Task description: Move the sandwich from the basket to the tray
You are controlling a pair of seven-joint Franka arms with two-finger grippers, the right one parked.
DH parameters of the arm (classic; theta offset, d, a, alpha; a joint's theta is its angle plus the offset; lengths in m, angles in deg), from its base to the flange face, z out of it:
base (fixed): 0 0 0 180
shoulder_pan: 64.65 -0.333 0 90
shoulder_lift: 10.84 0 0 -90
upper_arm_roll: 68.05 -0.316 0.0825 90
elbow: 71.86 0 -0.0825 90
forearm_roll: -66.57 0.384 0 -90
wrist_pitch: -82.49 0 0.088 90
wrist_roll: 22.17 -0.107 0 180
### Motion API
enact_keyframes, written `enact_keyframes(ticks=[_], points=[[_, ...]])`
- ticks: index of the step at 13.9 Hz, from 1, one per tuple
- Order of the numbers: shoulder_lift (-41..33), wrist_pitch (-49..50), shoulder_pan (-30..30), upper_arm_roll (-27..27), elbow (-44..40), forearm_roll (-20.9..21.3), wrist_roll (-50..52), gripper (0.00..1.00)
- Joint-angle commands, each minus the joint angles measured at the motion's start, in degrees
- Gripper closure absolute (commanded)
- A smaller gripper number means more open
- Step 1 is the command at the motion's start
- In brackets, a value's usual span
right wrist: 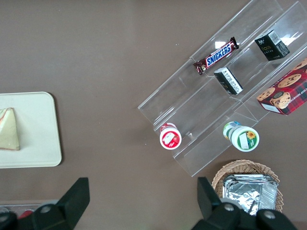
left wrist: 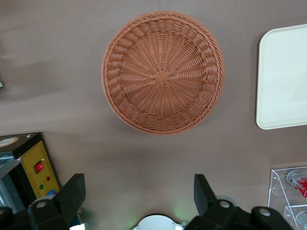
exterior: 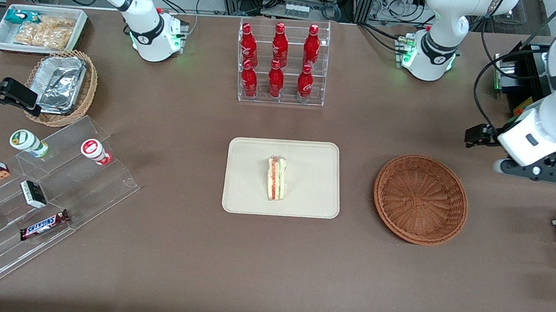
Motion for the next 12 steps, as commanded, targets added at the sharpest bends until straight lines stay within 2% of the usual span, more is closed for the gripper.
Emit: enact_keyframes(ticks=[1,12], points=[[-1.7,1.0,2.2,-3.6,-2.8,-0.7,-1.2,0.0],[-1.7,0.6,3.3,-4.6,-3.6,-1.0,-0.8,0.0]])
